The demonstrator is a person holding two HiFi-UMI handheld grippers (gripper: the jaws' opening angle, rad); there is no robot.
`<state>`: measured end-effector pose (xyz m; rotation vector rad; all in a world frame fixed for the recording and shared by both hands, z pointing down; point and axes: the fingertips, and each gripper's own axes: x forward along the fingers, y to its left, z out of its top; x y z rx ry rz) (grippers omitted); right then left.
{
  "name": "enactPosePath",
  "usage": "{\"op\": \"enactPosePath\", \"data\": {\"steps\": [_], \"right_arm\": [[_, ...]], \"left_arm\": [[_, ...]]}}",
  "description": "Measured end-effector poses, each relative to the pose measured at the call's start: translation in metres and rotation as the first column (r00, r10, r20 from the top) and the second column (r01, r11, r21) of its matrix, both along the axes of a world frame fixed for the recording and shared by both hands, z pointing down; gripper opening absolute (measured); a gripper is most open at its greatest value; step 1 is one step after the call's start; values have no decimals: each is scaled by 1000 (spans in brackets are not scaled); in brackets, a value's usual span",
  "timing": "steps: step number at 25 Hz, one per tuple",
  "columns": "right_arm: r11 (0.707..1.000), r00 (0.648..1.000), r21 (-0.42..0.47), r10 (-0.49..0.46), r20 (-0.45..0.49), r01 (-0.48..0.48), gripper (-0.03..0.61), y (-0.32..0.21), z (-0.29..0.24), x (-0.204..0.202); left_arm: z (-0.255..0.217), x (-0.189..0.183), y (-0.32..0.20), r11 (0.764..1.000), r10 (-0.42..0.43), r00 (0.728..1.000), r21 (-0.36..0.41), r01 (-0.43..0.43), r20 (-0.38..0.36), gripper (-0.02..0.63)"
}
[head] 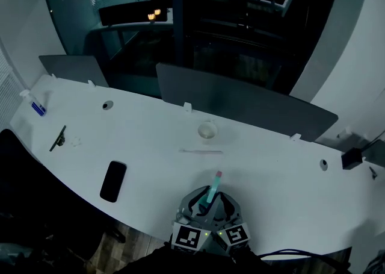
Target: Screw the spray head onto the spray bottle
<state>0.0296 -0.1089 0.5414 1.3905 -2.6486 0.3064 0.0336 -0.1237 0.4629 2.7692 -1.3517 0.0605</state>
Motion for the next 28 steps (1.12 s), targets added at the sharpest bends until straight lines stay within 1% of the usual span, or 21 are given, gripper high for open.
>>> {"op": "enactPosePath", "data": {"steps": [2,3,4,6,7,8,9,10,12,14,15,16,17,18,19,20,22,24,26,28], "right_arm": [[998,997,-11,56,52,-56,313,-9,9,1],[998,997,-6,58,54,-58,313,-12,11,3],[999,998,0,36,50,-36,313,-14,10,3],[998,998,6,-59,35,59,313,-13,4,1],[992,992,3,-124,25,124,313,-11,2,1],[981,981,-1,-195,15,195,313,-9,1,1],[962,962,-3,-275,5,275,313,-6,2,0],[934,934,-2,-358,-8,358,313,-2,5,-1],[865,864,-14,-502,-41,502,313,5,5,-6],[788,786,-47,-616,-59,614,313,10,4,-12],[748,745,-67,-664,-65,661,313,12,6,-13],[712,709,-86,-702,-69,697,313,14,9,-13],[689,686,-101,-725,-69,718,313,15,11,-13],[681,678,-107,-732,-69,724,313,16,12,-13],[686,683,-106,-727,-69,720,313,16,11,-13],[700,697,-100,-714,-71,707,313,16,11,-13],[737,732,-89,-676,-85,670,313,15,11,-12],[780,771,-81,-626,-115,621,314,12,10,-11],[842,830,-60,-538,-146,536,314,7,1,-6],[920,908,-7,-387,-159,391,314,3,-4,2]], "left_arm": [[-1,-1,-1,999,-38,998,-17,37,-48,127],[0,-2,-1,999,-36,998,-23,35,-58,127],[2,-3,-1,1000,-15,998,-25,14,-54,129],[8,-1,2,996,83,996,-31,-84,-29,127],[10,1,4,987,153,988,-38,-154,-19,127],[10,2,7,972,230,973,-48,-230,-7,127],[9,2,10,949,310,951,-59,-309,9,127],[9,3,13,921,387,922,-71,-384,30,127],[9,3,21,856,516,852,-84,-510,93,129],[11,3,28,793,608,777,-99,-601,162,129],[12,3,30,765,643,744,-114,-633,184,130],[13,3,32,742,669,716,-129,-657,199,130],[13,4,33,727,685,698,-140,-672,209,132],[13,4,33,721,691,690,-143,-678,216,132],[13,4,33,725,687,694,-139,-674,218,132],[13,5,33,737,674,707,-130,-663,213,132],[12,5,31,773,632,750,-102,-626,194,135],[11,4,28,808,586,786,-70,-585,198,135],[11,4,23,838,539,814,-45,-543,218,135],[10,3,17,869,486,843,-26,-494,232,135]]}}
